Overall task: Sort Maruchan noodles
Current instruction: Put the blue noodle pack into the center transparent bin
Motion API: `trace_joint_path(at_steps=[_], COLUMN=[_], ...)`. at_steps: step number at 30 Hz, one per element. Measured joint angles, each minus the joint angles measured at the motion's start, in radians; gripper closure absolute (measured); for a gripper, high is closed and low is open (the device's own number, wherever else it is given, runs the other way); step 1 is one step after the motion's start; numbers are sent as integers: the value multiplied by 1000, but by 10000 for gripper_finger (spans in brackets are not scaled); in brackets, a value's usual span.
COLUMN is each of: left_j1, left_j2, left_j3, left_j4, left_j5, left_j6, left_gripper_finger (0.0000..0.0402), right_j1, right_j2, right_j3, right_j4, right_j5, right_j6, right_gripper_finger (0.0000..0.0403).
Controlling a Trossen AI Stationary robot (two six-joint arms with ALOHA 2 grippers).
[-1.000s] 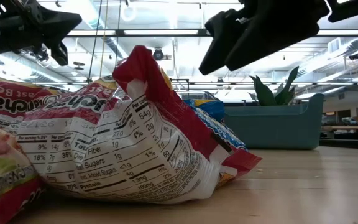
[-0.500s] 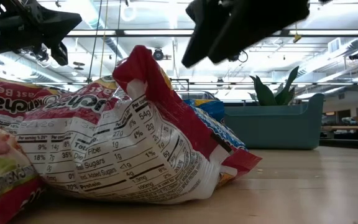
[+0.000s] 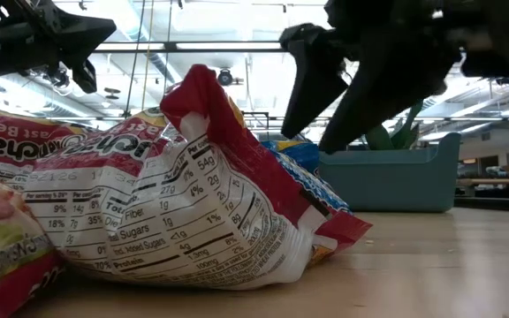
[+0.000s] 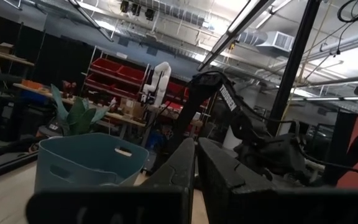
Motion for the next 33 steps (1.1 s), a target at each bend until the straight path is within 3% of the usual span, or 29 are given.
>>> trace_joint_path(at_steps=[9, 28, 33], left_j1=[0, 0, 0], left_j2=[0, 0, 0], left_j3=[0, 0, 0], left_j4=[1, 2, 2], left_j5=[0, 0, 0], left_j6=[0, 0, 0], left_gripper_finger=[377, 377, 377], right_j1=[14, -9, -8], right_j2=[0, -2, -38], right_j3=[-51, -51, -37], right_j4=[77, 86, 83], right_j5=[126, 108, 120], right_j6=[-42, -24, -43], right_gripper_finger=[171, 390, 389])
